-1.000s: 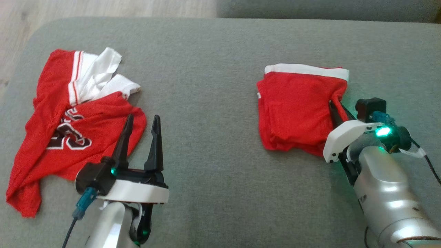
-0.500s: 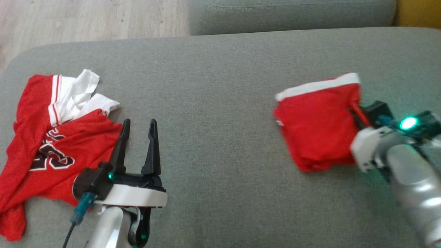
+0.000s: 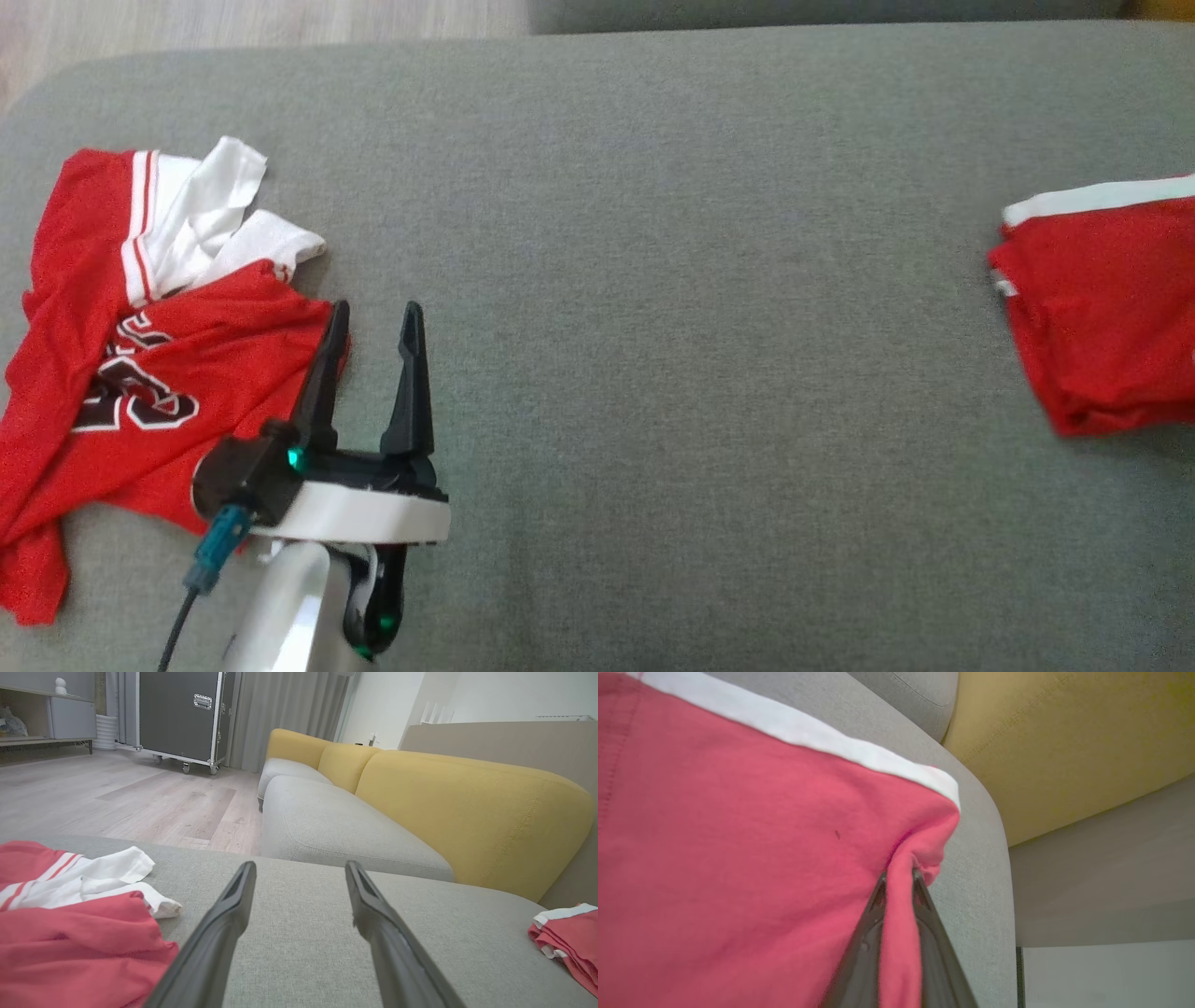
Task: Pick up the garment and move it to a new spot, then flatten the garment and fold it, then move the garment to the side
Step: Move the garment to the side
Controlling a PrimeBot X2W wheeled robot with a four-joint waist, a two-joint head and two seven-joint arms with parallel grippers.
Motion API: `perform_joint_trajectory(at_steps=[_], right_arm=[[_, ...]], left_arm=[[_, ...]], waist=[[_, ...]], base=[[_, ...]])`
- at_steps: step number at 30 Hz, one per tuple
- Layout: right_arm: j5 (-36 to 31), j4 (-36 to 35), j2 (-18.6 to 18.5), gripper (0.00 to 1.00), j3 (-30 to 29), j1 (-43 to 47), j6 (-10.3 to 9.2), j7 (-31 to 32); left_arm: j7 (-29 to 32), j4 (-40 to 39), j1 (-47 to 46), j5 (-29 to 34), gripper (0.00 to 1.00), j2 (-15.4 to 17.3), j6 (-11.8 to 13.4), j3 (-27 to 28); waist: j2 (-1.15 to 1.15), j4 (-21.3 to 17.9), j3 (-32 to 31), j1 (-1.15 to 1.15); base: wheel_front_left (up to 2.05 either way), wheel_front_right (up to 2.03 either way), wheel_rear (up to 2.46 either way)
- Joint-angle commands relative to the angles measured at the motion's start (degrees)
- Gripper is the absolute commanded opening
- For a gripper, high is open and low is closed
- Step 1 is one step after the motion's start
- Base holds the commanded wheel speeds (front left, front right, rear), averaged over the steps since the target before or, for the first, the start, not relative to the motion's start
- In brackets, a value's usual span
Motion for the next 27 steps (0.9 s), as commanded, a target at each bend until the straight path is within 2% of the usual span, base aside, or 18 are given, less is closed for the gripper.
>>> perform_joint_trajectory(at_steps=[1,5,10,11,12,19,27], right_arm=[[-0.31,-1.16,-2.09,0.0,0.01,-0.91,-0.05,0.1],[-1.19,-1.81,-3.5,0.0,-3.38,-0.45,-0.05,1.56],[-1.79,-2.82,-3.05,0.0,-8.44,0.55,-0.05,2.81],[-2.06,-3.25,-2.83,0.67,-9.39,0.82,-0.05,2.7],[-2.24,-3.56,-2.54,1.0,-10.4,1.08,-0.05,2.66],[-4.34,-6.02,0.38,1.0,-15.55,1.95,-0.05,2.94],[-2.83,-8.79,7.62,1.0,-18.84,1.59,-0.05,-0.69]], left_arm=[[-0.46,-1.97,-2.63,0.4,1.0,0.45,-0.42,1.86],[-0.46,-1.89,-3.26,0.43,1.0,0.45,-0.6,1.96],[-0.46,-1.55,-3.63,0.66,1.0,0.45,-0.76,2.34],[-0.46,-1.43,-3.63,0.72,1.0,0.45,-0.78,2.42],[-0.46,-1.3,-3.62,0.76,1.0,0.45,-0.8,2.5],[-0.46,-0.95,-2.99,0.71,1.0,0.45,-0.86,3.47],[-0.46,-1.55,-0.11,-0.19,1.0,0.45,0.13,5.61]], waist=[[0.0,0.55,0.66,-0.01],[0.0,0.96,1.59,-0.01],[0.0,0.79,1.7,-0.01],[0.0,0.67,1.49,-0.01],[0.0,0.51,1.21,-0.01],[0.0,-1.06,-2.43,-0.01],[0.0,-3.06,-9.77,-0.01]], base=[[0.0,0.0,0.0],[0.0,0.0,0.0],[0.0,0.0,0.0],[0.0,0.0,0.0],[0.0,0.0,0.0],[0.0,0.0,0.0],[0.0,0.0,0.0]])
